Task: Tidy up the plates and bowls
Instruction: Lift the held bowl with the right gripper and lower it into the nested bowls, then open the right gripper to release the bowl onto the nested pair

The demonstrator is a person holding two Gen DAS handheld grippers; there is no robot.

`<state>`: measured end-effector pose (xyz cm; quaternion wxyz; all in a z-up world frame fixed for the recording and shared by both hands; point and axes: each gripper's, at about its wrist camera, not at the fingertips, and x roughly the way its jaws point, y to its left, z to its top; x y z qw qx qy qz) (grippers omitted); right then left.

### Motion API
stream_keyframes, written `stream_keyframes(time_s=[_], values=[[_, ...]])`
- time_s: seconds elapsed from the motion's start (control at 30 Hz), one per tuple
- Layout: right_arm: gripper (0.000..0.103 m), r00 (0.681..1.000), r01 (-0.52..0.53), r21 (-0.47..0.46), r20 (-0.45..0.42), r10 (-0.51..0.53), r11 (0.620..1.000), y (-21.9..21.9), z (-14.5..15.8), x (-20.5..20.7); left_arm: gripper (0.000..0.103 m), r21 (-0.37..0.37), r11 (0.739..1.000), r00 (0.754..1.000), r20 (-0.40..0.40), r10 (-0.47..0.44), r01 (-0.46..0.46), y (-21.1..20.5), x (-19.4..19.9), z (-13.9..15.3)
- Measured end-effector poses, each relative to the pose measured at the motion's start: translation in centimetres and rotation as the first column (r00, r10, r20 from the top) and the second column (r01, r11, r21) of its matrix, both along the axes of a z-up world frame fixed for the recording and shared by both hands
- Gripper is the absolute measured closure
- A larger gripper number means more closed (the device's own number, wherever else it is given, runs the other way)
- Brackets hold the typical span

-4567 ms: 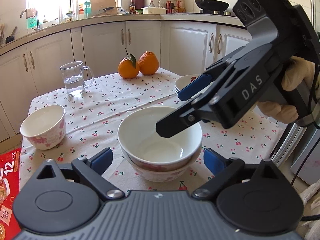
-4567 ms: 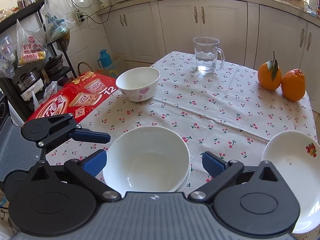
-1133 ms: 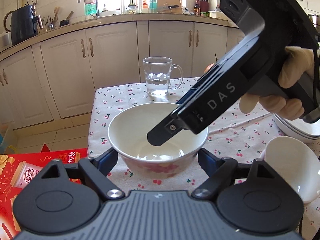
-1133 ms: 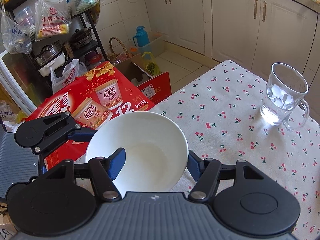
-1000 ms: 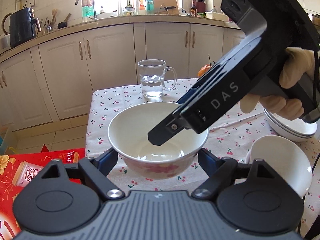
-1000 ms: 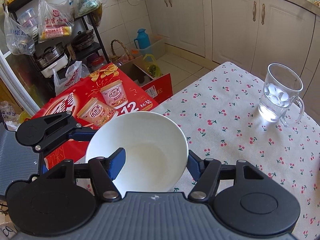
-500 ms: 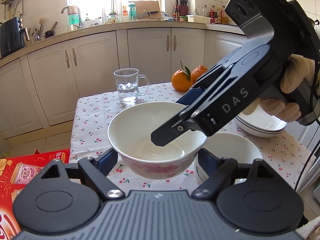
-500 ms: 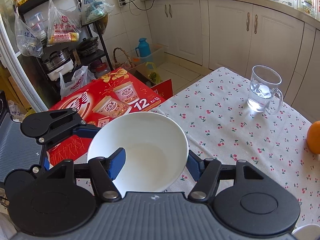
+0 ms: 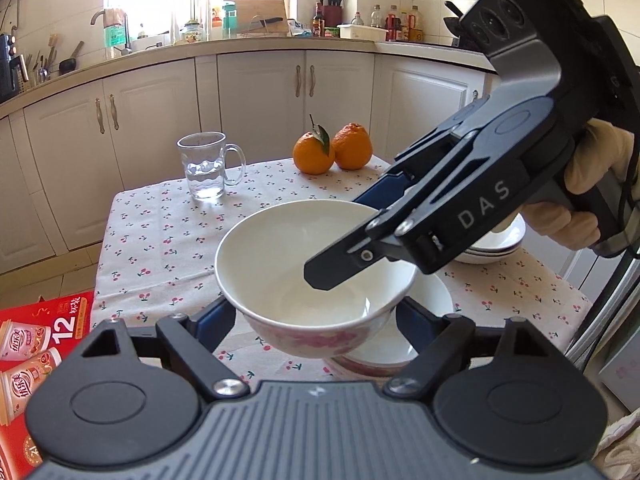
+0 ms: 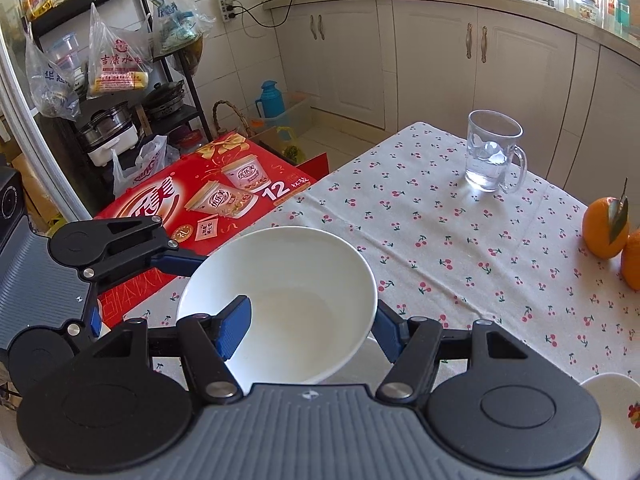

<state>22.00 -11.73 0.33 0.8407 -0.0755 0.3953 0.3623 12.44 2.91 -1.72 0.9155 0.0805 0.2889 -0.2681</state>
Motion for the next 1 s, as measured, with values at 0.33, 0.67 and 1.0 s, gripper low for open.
stream_keyframes(time_s=[0.33, 0.67, 1.0], values=[[0.032, 0.998, 0.067, 0.015, -0.009, -0.067, 0.998, -2.8, -0.4, -1.7, 0.016, 0.002, 0.998, 0.998, -0.014, -0.063, 0.063, -2.0, -0.4, -0.6], [0.032, 0.995, 0.097, 0.013, -0.028, -0.097, 0.995, -4.1, -1.3, -2.3, 0.016, 0.004, 0.996, 0.995, -0.044, -0.086, 0.087, -3.1, -0.4, -1.4], [0.032, 0.994, 0.108, 0.002, -0.035, -0.108, 0.994, -4.4, -2.0, -2.4, 0.016, 0.006, 0.995, 0.994, -0.062, -0.095, 0.096, -3.4, -0.3, -2.0]])
